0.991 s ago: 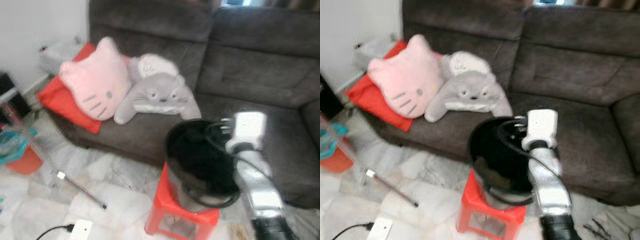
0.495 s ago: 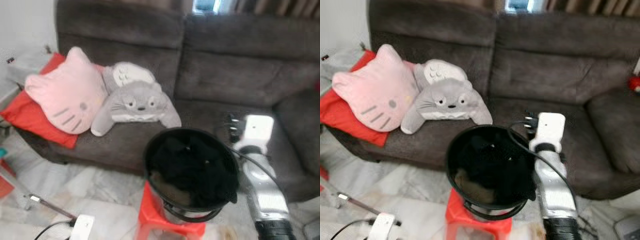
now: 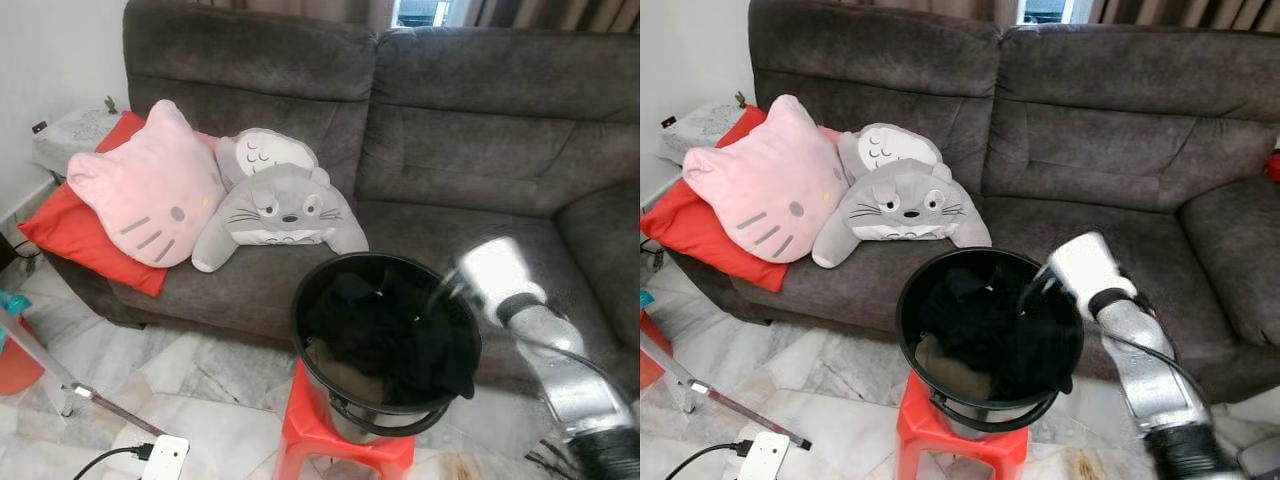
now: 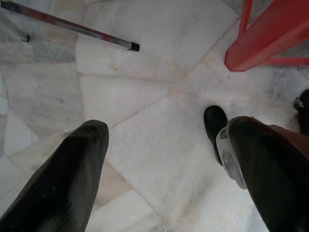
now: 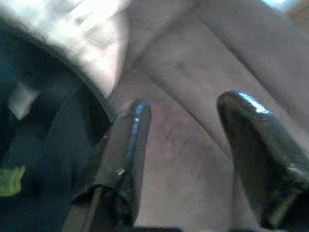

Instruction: Hang hanger

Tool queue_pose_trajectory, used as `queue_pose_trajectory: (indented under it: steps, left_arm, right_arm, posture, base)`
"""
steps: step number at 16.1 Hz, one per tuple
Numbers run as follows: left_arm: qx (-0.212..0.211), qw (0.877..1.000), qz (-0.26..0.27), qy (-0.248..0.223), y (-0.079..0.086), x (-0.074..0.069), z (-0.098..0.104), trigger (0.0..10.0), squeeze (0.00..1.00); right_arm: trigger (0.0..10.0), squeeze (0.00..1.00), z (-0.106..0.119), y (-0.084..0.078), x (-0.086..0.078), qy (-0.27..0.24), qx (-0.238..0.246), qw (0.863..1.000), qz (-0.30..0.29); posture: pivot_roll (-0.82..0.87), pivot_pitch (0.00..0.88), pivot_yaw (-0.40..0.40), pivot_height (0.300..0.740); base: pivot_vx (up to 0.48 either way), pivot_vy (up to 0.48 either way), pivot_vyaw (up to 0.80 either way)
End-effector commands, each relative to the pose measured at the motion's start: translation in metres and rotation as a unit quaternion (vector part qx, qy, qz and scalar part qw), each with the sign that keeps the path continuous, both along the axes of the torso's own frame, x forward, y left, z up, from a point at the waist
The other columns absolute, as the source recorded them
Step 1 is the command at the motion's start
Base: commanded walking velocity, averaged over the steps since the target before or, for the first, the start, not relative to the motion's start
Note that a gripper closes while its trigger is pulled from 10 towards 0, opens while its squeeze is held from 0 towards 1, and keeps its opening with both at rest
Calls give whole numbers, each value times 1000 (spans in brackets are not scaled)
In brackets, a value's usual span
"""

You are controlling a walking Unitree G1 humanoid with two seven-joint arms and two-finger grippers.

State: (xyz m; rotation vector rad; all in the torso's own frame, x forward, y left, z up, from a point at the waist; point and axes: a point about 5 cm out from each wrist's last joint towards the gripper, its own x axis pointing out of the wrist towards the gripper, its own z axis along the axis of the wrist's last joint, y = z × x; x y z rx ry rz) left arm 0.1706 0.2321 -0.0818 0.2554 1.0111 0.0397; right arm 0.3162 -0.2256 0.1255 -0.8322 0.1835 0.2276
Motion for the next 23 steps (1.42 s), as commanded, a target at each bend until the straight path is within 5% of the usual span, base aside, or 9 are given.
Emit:
queue_pose_trajectory:
  steps: [1,2,10,12,14,16,20,21,23]
  left_arm:
    - [-1,1000,-5,10,0,-2,-1,10000,0]
    - [-1,1000,-5,10,0,-2,-1,10000,0]
    - [3,1000,-8,9,1,-1,0,10000,0]
    - [4,1000,-8,7,1,0,0,10000,0]
    - [4,1000,-3,2,1,0,0,10000,0]
    - [4,1000,-3,3,1,-1,0,10000,0]
    - [7,1000,-3,5,2,-3,-1,10000,0]
    - [8,1000,-3,5,3,-3,-1,10000,0]
    - [11,1000,-3,4,4,-3,0,10000,0]
  right_arm:
    - [10000,0,-6,-1,3,33,-78,995,49]
    - [10000,0,-7,-9,8,56,-123,989,63]
    - [10000,0,11,18,50,22,-96,989,107]
    - [10000,0,19,27,58,-9,-44,995,84]
    - [10000,0,41,24,68,-115,156,980,-52]
    - [10000,0,24,5,55,-141,270,935,-181]
    - [10000,0,-14,-20,-1,-182,292,894,-288]
    - [10000,0,-17,-19,-12,-186,306,885,-296]
    - [10000,0,-16,-5,-24,-185,304,895,-268]
  posture:
    - [-108,0,-14,740]
    - [-104,0,-14,740]
    - [-95,0,0,740]
    - [-84,0,-6,740]
    - [-82,0,-13,740]
    - [-83,0,-12,740]
    - [-86,0,-23,740]
    - [-86,0,-22,740]
    - [-93,0,-15,740]
  base:
    - [0,0,0]
    - [0,0,0]
    - [0,0,0]
    - [0,0,0]
    - [0,0,0]
    - [0,0,0]
    - [0,0,0]
    - [0,0,0]
    - [0,0,0]
